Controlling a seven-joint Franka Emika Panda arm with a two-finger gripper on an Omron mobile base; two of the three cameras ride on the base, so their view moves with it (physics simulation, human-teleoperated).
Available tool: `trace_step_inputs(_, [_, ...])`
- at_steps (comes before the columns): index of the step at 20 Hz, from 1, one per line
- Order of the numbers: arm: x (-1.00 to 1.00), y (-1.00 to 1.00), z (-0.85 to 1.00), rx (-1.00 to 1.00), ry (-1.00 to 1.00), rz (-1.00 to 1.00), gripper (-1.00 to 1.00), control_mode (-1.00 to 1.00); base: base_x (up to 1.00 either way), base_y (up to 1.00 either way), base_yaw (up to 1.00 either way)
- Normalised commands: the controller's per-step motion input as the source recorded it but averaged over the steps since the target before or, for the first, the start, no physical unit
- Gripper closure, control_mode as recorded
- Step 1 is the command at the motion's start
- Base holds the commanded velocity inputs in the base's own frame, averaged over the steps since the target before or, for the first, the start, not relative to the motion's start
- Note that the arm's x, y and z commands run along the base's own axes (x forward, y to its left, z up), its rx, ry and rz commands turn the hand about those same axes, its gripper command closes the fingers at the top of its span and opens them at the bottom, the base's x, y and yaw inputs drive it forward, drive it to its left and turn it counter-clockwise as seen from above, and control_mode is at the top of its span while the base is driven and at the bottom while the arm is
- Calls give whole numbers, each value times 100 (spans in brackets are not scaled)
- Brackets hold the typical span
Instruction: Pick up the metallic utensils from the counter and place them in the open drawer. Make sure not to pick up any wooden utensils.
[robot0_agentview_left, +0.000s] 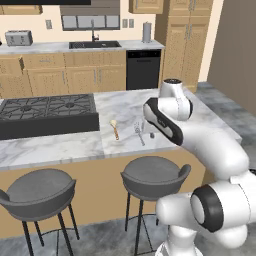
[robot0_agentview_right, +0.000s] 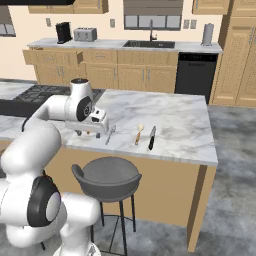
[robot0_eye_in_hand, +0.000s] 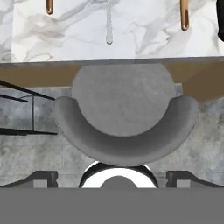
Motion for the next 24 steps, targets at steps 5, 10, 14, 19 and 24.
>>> trace_step_inputs(5, [49, -3, -8, 0, 2, 3, -100, -100, 0, 0, 0])
trace_step_inputs(10, [57, 0, -7, -2, 0, 0, -100, -100, 0, 0, 0])
trace_step_inputs(14, [55, 0, -22, -2, 1, 0, -100, -100, 0, 0, 0])
trace_step_inputs(19, [52, 0, -36, 0, 0, 0, -100, -100, 0, 0, 0])
trace_step_inputs(24, [18, 6, -45, 0, -3, -1, -100, -100, 0, 0, 0])
